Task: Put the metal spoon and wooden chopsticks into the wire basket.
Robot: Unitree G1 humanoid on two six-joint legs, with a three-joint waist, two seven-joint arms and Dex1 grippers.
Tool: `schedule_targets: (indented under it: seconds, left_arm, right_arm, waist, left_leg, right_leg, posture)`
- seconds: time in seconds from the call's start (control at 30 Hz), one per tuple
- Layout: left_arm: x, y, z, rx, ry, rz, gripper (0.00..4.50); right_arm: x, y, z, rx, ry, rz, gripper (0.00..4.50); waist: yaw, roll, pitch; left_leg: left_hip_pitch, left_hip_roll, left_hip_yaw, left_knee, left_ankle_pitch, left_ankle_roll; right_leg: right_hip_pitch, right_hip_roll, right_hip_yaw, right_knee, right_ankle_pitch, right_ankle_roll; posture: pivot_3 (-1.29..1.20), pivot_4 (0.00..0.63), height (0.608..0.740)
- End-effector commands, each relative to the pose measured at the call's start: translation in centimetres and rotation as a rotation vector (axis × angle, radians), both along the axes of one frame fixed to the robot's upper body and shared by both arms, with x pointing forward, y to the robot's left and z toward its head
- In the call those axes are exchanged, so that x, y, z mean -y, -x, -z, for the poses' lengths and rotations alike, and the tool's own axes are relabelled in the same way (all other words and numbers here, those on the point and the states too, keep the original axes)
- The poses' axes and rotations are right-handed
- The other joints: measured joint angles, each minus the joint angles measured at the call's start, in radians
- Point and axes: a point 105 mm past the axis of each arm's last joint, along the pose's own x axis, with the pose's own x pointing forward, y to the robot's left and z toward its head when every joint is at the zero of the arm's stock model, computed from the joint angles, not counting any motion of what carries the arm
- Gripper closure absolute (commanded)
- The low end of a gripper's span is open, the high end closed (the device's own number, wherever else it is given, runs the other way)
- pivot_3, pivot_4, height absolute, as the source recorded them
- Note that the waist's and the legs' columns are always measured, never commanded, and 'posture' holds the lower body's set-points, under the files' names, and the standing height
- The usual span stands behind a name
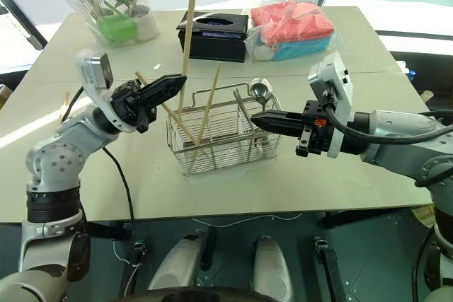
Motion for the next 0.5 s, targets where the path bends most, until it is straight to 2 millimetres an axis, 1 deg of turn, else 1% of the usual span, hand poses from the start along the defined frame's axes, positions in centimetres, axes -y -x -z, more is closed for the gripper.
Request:
schedule_targets:
  seconds: [0.03, 0.17, 0.3, 0.33, 0.37, 0.4, 0.5]
  left_arm:
    - [0.11, -0.13, 0.24, 0.04, 0.001, -0.019, 4.44]
    - [0.54, -0.42, 0.83, 0.045, 0.003, -0.023, 4.44]
    - [0.84, -0.05, 0.61, 0.053, 0.007, 0.004, 4.44]
    - [0.85, 0.0, 0.52, 0.053, 0.009, 0.007, 4.1]
    - [0.85, 0.04, 0.45, 0.052, 0.01, 0.011, 3.67]
    - [0.84, 0.07, 0.4, 0.052, 0.011, 0.014, 3.35]
    - [0.78, 0.27, 0.17, 0.052, 0.013, 0.026, 1.9]
  right_arm:
    - [-0.17, 0.51, -1.08, 0.045, -0.017, -0.016, 4.5]
    - [-0.06, 0.53, -1.09, 0.045, -0.016, -0.01, 4.5]
    - [0.08, 0.55, -1.07, 0.043, -0.015, -0.003, 4.5]
    - [0.09, 0.56, -1.06, 0.042, -0.014, -0.003, 4.5]
    - [0.1, 0.56, -1.04, 0.042, -0.014, -0.002, 4.5]
    - [0.11, 0.55, -1.03, 0.042, -0.013, -0.002, 4.5]
    - [0.16, 0.52, -0.96, 0.04, -0.014, 0.001, 4.5]
  waist:
    - [0.0, 0.0, 0.0]
    - [0.0, 0.0, 0.0]
    - [0.0, 0.0, 0.0]
    - [0.0, 0.0, 0.0]
    - [0.0, 0.0, 0.0]
    - [0.0, 0.0, 0.0]
    - [0.001, 0.0, 0.0]
  left_leg:
    - [0.0, 0.0, 0.0, 0.0, 0.0, 0.0]
    - [0.0, 0.0, 0.0, 0.0, 0.0, 0.0]
    - [0.0, 0.0, 0.0, 0.0, 0.0, 0.0]
    - [0.0, 0.0, 0.0, 0.0, 0.0, 0.0]
    - [0.0, 0.0, 0.0, 0.0, 0.0, 0.0]
    - [0.0, 0.0, 0.0, 0.0, 0.0, 0.0]
    - [0.0, 0.0, 0.0, 0.0, 0.0, 0.0]
  right_leg:
    - [0.0, 0.0, 0.0, 0.0, 0.0, 0.0]
    - [0.0, 0.0, 0.0, 0.0, 0.0, 0.0]
    - [0.0, 0.0, 0.0, 0.0, 0.0, 0.0]
    - [0.0, 0.0, 0.0, 0.0, 0.0, 0.0]
    - [0.0, 0.0, 0.0, 0.0, 0.0, 0.0]
    - [0.0, 0.0, 0.0, 0.0, 0.0, 0.0]
    - [0.0, 0.0, 0.0, 0.0, 0.0, 0.0]
  posture:
    - [0.0, 0.15, 0.74]
    - [0.0, 0.15, 0.74]
    - [0.0, 0.15, 0.74]
    - [0.0, 0.15, 0.74]
    - [0.0, 0.15, 0.74]
    - [0.0, 0.15, 0.74]
    - [0.0, 0.15, 0.74]
